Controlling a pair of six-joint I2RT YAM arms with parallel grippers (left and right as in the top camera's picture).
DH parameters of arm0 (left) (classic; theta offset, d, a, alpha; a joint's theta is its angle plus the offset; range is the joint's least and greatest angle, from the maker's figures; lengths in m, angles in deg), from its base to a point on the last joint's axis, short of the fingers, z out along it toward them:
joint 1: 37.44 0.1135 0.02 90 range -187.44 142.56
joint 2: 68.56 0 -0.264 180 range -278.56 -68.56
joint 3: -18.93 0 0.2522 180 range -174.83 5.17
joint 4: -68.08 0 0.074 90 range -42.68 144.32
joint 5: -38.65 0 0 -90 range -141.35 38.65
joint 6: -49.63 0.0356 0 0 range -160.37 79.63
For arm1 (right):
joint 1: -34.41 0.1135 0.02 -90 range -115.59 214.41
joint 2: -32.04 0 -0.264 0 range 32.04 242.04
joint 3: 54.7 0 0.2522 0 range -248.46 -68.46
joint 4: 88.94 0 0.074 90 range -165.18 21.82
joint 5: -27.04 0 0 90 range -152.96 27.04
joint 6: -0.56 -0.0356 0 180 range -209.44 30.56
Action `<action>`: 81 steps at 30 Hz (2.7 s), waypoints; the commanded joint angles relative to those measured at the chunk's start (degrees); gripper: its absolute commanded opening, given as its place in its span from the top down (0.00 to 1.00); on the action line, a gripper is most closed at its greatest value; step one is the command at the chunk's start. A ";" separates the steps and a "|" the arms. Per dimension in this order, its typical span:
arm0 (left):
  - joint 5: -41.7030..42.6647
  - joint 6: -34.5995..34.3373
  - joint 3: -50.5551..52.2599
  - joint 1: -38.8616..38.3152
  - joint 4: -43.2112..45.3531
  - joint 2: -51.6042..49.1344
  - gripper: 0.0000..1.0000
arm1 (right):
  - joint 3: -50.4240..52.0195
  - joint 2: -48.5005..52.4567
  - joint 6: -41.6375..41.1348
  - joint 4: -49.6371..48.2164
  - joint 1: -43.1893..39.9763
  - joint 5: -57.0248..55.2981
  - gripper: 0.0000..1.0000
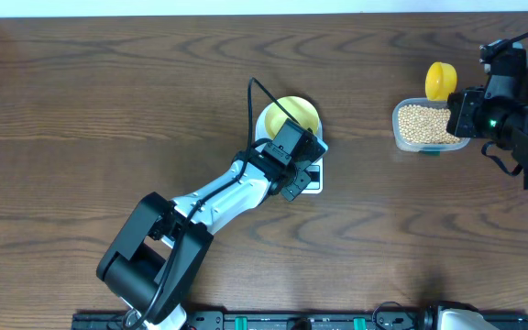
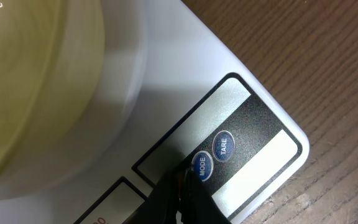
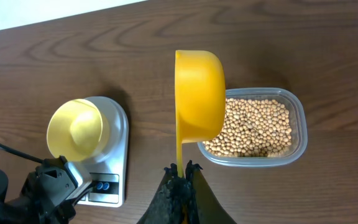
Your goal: Scoop item into bowl and weigh 50g on scale
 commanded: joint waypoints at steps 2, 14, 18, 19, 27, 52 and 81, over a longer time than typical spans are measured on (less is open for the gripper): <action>0.72 0.74 -1.27 0.24 0.02 -0.94 0.93 | -1.25 -0.57 0.94 0.04 -0.17 0.57 0.99; 0.57 -0.57 -1.27 0.24 -0.37 -3.28 0.92 | -1.25 -0.57 0.96 0.11 -0.17 0.57 0.99; 0.50 -0.55 -1.27 0.24 -0.59 -3.28 0.93 | -1.25 -0.57 0.96 0.09 -0.17 0.57 0.99; 0.48 -0.57 -1.27 0.24 -0.76 -3.28 0.93 | -1.25 -0.57 0.96 0.09 -0.17 0.57 0.99; -2.14 -0.57 -1.27 0.24 -2.19 -3.28 0.93 | -1.25 -0.57 1.14 0.33 -0.17 0.57 0.99; -2.12 -0.57 -0.13 0.24 -2.91 -5.07 0.93 | -1.25 -0.57 1.16 1.29 -0.17 0.55 0.99; -3.21 -0.74 -0.13 0.33 -8.15 -7.58 0.93 | -1.25 -0.57 2.01 2.64 -0.17 0.33 0.99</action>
